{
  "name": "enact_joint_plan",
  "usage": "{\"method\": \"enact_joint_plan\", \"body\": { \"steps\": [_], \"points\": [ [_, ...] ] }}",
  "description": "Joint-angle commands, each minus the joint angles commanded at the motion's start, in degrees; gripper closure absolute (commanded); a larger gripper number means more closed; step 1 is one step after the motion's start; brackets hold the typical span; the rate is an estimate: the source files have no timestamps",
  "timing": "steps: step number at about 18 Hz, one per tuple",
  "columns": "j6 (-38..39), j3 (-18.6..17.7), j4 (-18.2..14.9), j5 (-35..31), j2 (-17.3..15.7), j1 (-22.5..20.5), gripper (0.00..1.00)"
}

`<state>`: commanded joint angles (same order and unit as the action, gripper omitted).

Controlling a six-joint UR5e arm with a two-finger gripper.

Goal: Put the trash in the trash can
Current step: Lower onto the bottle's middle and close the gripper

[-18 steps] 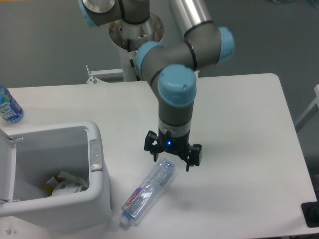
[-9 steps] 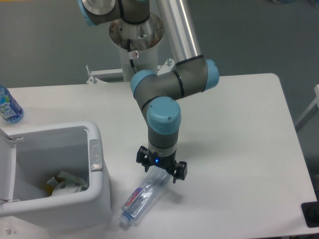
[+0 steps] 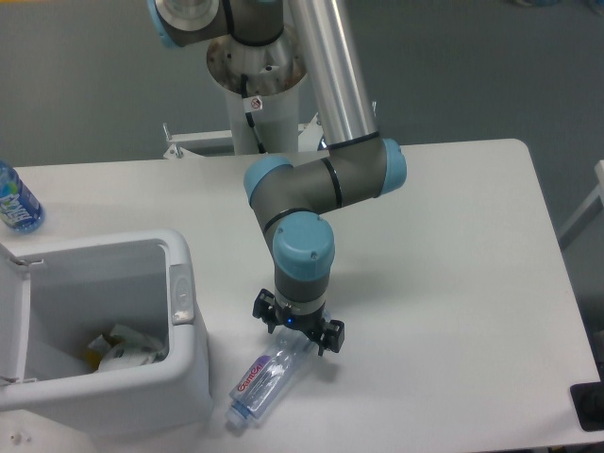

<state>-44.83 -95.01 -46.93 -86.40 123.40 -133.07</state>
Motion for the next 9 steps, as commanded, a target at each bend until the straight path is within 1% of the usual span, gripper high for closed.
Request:
{"method": "enact_joint_plan", "body": {
  "steps": [2, 3, 5, 6, 7, 8, 9],
  "points": [
    [0.0, 0.09, 0.0, 0.0, 0.0, 0.0, 0.0],
    [0.0, 0.09, 0.0, 0.0, -0.09, 0.09, 0.05],
    [0.0, 0.09, 0.0, 0.0, -0.18, 0.0, 0.2],
    [0.0, 0.09, 0.0, 0.0, -0.26, 0.0, 0.25],
    [0.0, 0.09, 0.0, 0.0, -0.35, 0.0, 0.29],
    [0.0, 0.17, 0.0, -0.09, -0.35, 0.0, 0.31],
    [0.0, 0.17, 0.0, 0.0, -0.35, 0.0, 0.36]
  ]
}}
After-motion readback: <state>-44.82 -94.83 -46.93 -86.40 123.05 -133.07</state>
